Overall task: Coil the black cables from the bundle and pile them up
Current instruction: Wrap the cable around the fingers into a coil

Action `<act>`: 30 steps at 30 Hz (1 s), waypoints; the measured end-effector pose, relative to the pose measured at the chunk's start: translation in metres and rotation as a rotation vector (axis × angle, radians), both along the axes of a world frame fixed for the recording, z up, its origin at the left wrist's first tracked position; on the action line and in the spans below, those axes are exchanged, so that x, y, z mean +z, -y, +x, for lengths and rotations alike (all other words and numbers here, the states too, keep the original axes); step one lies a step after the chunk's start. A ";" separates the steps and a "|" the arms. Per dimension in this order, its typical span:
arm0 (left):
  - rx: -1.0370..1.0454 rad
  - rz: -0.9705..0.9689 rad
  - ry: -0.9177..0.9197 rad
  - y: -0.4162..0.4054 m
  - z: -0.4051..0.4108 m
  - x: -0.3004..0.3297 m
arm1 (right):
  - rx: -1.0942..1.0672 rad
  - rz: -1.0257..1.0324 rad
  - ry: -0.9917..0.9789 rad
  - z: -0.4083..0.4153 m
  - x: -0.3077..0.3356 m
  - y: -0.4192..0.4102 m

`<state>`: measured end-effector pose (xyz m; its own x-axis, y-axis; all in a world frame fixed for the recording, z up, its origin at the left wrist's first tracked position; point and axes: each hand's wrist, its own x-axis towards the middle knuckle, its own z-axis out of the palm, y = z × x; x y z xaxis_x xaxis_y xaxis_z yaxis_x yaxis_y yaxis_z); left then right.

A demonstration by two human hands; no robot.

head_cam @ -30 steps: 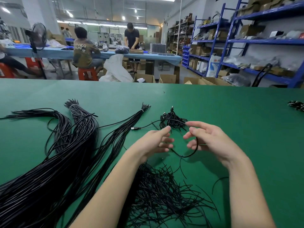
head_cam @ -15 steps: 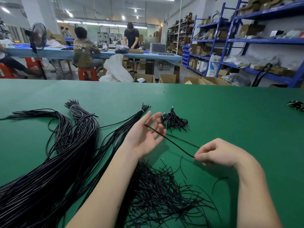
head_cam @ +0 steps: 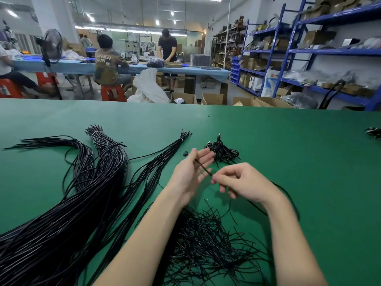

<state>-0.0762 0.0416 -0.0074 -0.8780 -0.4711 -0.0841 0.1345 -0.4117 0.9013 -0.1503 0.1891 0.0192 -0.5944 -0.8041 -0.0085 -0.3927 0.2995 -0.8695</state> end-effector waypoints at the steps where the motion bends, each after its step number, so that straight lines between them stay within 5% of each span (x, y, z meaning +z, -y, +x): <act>1: 0.023 0.036 -0.037 0.004 0.001 0.000 | 0.024 0.024 0.038 -0.002 -0.001 -0.004; 12: -0.110 0.072 -0.231 -0.002 0.005 0.008 | 0.108 0.069 0.131 0.001 -0.008 -0.002; 19: -0.263 0.120 -0.327 -0.001 0.015 0.017 | -0.051 0.293 -0.091 -0.009 -0.016 0.000; 22: -0.378 0.042 -0.274 0.001 0.023 0.020 | 0.065 0.328 -0.101 -0.013 -0.006 0.004; 25: -0.466 -0.070 -0.134 -0.003 0.026 0.019 | 0.231 0.488 -0.319 -0.027 0.018 0.017; 30: -0.525 -0.250 0.063 -0.007 0.020 0.014 | 0.233 0.701 -0.525 -0.044 0.084 0.041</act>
<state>-0.0559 0.0481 0.0069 -0.9962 0.0133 -0.0862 -0.0871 -0.1821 0.9794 -0.1947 0.1476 0.1029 -0.4829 -0.8169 -0.3152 -0.8043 0.5562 -0.2092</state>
